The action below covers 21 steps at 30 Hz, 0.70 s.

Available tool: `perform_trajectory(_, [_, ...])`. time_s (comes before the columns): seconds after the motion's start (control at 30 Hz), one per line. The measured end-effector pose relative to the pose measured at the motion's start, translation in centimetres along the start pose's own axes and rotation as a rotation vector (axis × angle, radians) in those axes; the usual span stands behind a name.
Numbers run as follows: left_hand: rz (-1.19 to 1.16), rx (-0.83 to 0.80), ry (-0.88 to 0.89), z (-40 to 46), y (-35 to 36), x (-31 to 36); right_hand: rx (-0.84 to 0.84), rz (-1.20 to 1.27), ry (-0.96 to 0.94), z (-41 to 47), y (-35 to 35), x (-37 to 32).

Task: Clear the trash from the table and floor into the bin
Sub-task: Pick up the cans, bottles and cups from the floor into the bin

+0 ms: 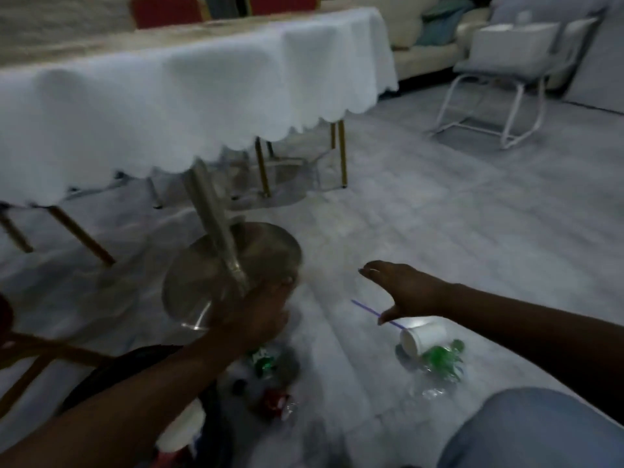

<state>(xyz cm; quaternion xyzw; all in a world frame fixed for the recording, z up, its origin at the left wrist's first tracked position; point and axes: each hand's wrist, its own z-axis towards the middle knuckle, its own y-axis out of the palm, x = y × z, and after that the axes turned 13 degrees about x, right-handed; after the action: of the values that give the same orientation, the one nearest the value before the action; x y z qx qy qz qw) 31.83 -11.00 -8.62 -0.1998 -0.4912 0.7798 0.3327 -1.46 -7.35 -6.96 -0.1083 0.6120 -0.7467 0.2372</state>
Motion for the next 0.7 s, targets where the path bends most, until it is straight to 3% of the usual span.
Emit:
perform_trajectory(0.1, [-0.063,-0.027,0.056,1.1,5.7,3.1,-0.004,0.049,0.122,-5.3,3.4,4.0])
perform_trajectory(0.33, [-0.299,-0.198,-0.009,2.6,17.4,11.1,-0.077,0.101,0.359,-16.9,12.0,9.0])
perform_trajectory(0.47, [-0.373,-0.297,-0.061,3.7,23.2,15.4,-0.155,-0.018,0.425,-21.3,16.7,9.0])
perform_trajectory(0.57, [-0.428,-0.277,-0.036,4.9,26.9,17.6,-0.179,-0.069,0.478,-22.8,19.8,8.2])
perform_trajectory(0.7, [-0.426,-0.288,0.012,5.7,30.2,19.8,-0.086,-0.112,0.594,-23.7,22.9,6.3])
